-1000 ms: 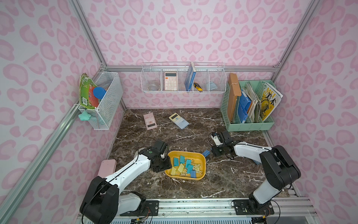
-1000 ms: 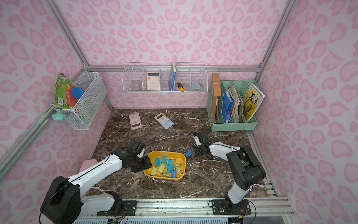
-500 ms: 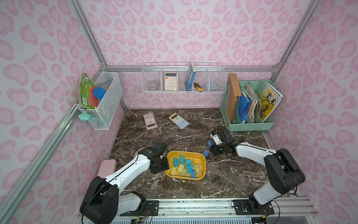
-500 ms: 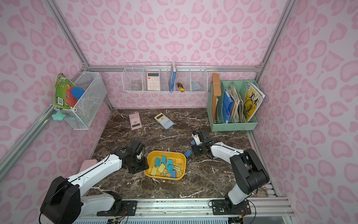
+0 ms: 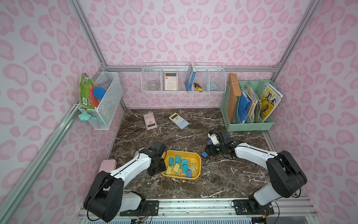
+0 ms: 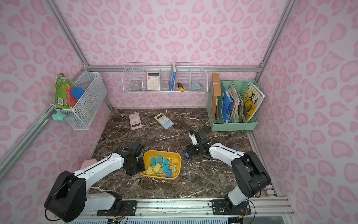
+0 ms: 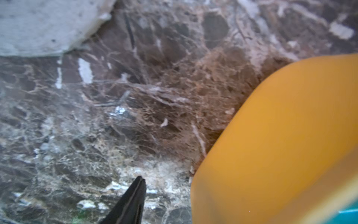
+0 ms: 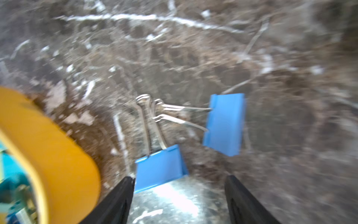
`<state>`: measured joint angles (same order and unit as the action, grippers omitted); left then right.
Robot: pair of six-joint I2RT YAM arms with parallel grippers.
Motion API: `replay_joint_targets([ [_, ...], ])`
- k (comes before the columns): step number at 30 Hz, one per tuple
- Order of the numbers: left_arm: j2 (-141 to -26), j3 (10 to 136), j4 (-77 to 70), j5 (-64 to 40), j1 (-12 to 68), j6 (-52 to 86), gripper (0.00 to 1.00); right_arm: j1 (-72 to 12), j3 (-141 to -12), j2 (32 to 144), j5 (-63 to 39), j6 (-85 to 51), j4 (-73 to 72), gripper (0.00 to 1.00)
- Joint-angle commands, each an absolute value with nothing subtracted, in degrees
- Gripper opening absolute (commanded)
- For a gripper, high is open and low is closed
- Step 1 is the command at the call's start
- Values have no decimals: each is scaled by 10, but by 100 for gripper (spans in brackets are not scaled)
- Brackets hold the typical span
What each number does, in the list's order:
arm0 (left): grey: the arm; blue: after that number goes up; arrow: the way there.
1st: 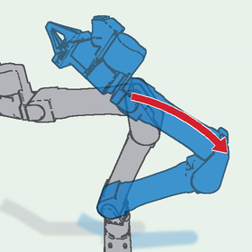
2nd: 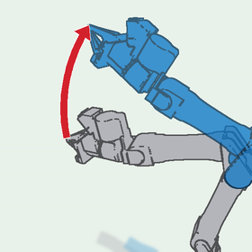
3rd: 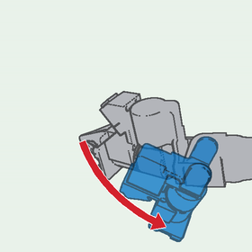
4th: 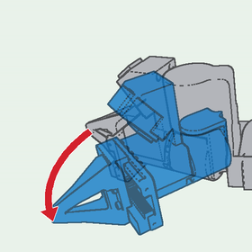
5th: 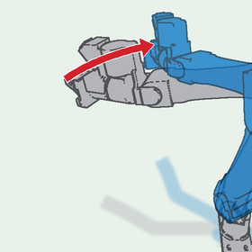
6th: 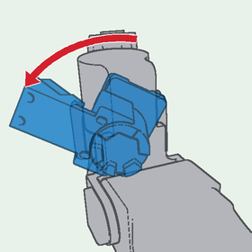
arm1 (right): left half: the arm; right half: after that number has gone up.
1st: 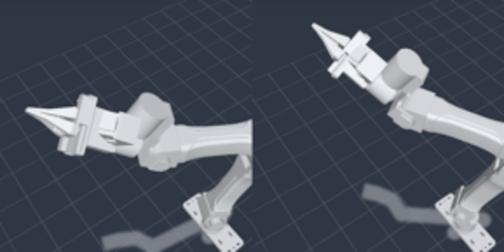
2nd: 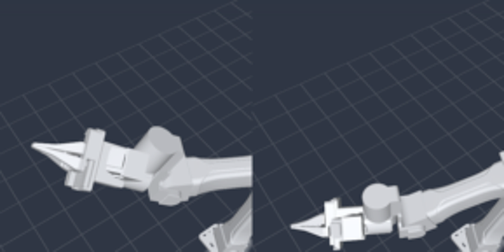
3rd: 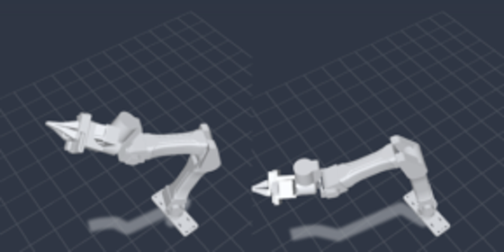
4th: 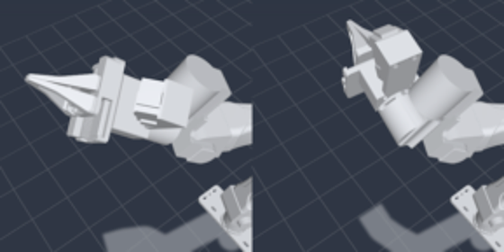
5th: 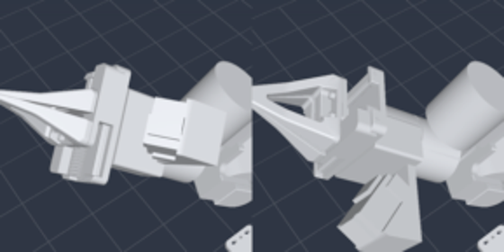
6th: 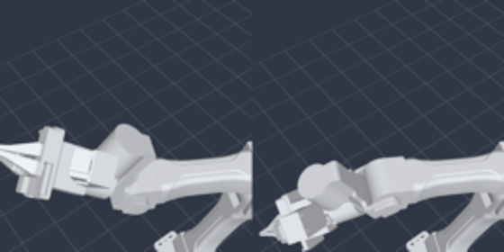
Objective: Put the binder clips in the storage box
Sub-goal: Move the storage box to the center of the board, then pick up the binder clip at the center of the board.
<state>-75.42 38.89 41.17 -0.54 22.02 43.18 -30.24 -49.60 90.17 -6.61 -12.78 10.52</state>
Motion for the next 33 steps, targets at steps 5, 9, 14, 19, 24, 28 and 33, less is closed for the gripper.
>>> replay_joint_targets([
  [5, -725, 373, 433, 21, 217, 451, 54, -317, -489, 883, -94, -164, 123, 78],
  [9, -723, 367, 412, -2, 217, 443, 54, -354, -452, 873, -79, -154, 100, 80],
  [14, -721, 368, 412, -6, 217, 438, 54, -355, -438, 883, -93, -103, 83, 80],
  [19, -714, 367, 412, -8, 217, 436, 54, -360, -451, 900, -86, -52, 83, 81],
  [24, -718, 368, 410, -14, 217, 432, 54, -366, -474, 930, -78, -31, 90, 81],
  [28, -718, 368, 409, -15, 217, 431, 54, -366, -488, 954, -74, -22, 95, 81],
  [33, -719, 369, 408, -15, 217, 430, 54, -366, -496, 968, -69, -17, 96, 78],
])
